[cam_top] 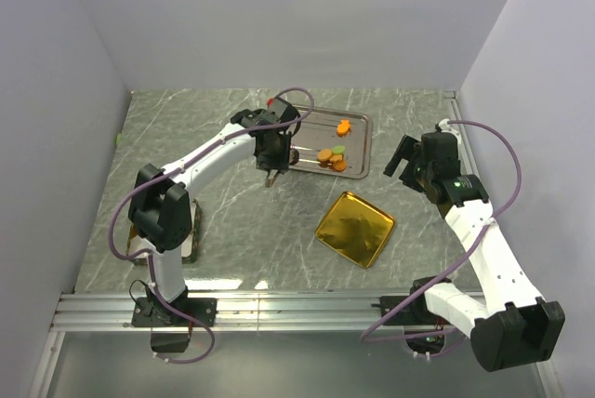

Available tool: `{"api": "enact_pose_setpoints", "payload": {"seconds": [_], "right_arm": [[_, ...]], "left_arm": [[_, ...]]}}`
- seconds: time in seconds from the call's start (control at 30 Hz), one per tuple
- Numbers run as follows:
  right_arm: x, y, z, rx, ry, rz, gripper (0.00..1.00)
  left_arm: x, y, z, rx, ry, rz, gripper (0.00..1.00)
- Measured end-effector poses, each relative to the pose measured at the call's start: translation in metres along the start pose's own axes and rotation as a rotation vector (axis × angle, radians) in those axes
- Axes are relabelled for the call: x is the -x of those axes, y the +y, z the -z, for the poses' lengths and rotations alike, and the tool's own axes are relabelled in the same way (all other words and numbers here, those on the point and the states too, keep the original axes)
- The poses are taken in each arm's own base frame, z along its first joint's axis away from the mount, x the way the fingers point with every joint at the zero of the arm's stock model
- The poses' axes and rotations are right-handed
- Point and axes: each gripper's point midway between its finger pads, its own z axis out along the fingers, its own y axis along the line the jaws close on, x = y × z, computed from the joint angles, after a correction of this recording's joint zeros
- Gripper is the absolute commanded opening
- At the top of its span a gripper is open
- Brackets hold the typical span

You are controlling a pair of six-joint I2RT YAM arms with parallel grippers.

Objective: Pack the cookies

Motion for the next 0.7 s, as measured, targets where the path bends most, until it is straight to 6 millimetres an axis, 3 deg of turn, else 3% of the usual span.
{"api": "enact_pose_setpoints", "payload": {"seconds": [0.23,0.43,0.57,0.7], "right_arm": [[-0.002,0.007,0.001,0.015,0.008,0.015,0.99],[0.013,0.027,0.006,0.059,-0.009,0.027,0.98],[0.02,0.041,0.009,0.092,-0.012,0.033,0.98],[0.019,0.053,0.008,0.122,0.007,0.035,0.97]], "left_arm": [[0.011,0.003,0.02,0.022,-0.02,0.008,0.36],[0.024,0.017,0.076,0.031,-0.116,0.089,0.35],[0.007,0.045,0.126,0.027,-0.174,0.187,0.37],[-0.03,0.081,0.166,0.058,-0.202,0.297,0.38]]}}
